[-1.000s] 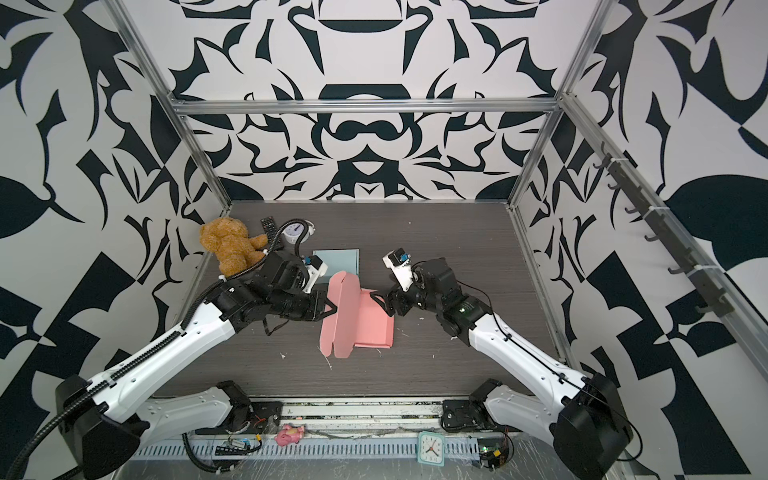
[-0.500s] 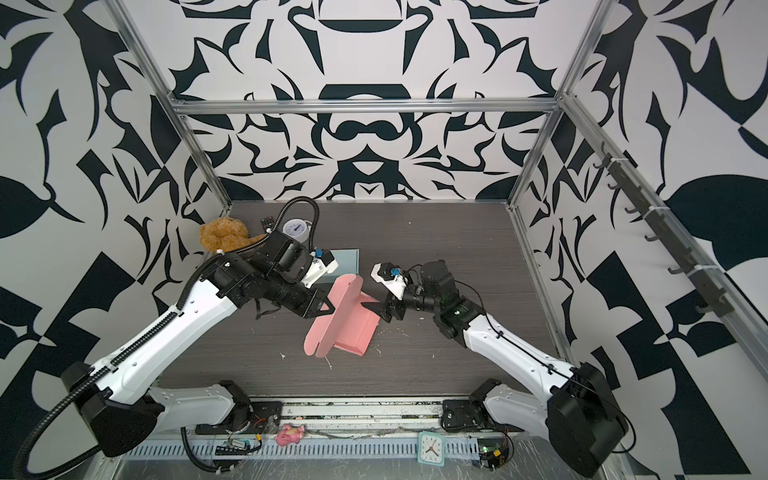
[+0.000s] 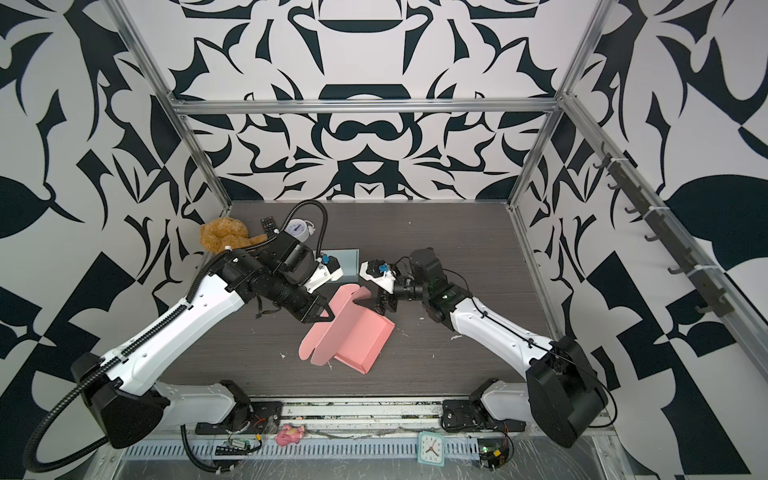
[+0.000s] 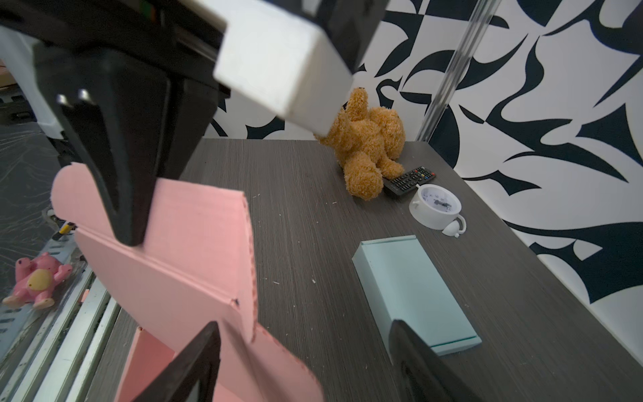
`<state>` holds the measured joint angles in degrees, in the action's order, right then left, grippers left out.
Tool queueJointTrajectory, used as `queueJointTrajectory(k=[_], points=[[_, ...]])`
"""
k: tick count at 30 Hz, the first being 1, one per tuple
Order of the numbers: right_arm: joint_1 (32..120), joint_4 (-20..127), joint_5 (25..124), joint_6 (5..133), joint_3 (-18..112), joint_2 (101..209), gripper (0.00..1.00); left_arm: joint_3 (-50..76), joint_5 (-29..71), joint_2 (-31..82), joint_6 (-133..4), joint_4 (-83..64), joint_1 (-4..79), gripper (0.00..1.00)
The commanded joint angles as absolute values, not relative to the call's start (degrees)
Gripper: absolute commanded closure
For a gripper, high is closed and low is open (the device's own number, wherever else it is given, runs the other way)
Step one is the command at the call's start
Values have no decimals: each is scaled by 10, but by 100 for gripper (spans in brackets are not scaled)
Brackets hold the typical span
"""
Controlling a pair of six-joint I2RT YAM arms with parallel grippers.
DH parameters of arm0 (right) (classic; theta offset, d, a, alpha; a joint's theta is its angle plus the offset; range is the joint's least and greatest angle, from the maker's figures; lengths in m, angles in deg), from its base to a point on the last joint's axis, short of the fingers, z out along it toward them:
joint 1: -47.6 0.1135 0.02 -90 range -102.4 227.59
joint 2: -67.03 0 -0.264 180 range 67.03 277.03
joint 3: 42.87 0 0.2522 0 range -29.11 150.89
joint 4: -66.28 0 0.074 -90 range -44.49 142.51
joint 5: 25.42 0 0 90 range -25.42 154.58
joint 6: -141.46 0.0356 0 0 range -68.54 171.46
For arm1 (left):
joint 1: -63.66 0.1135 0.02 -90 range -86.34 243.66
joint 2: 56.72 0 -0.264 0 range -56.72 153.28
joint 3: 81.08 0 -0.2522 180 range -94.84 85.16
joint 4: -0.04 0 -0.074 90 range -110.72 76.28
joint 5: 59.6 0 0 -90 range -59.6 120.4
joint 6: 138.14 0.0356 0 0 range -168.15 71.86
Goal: Fold the paper box
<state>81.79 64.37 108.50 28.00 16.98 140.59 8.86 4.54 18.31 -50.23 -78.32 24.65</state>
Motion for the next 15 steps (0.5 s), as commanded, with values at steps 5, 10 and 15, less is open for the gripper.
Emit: queueJointTrajectory(k=[5,10,15], points=[[816,610,1111,261,193,1401,24,61,46,184,-484,-814,248,93],[817,594,1109,252,193,1397,30,57,47,192,-481,-815,248,93],[817,580,1108,241,195,1389,37,58,50,192,-481,-814,248,93]])
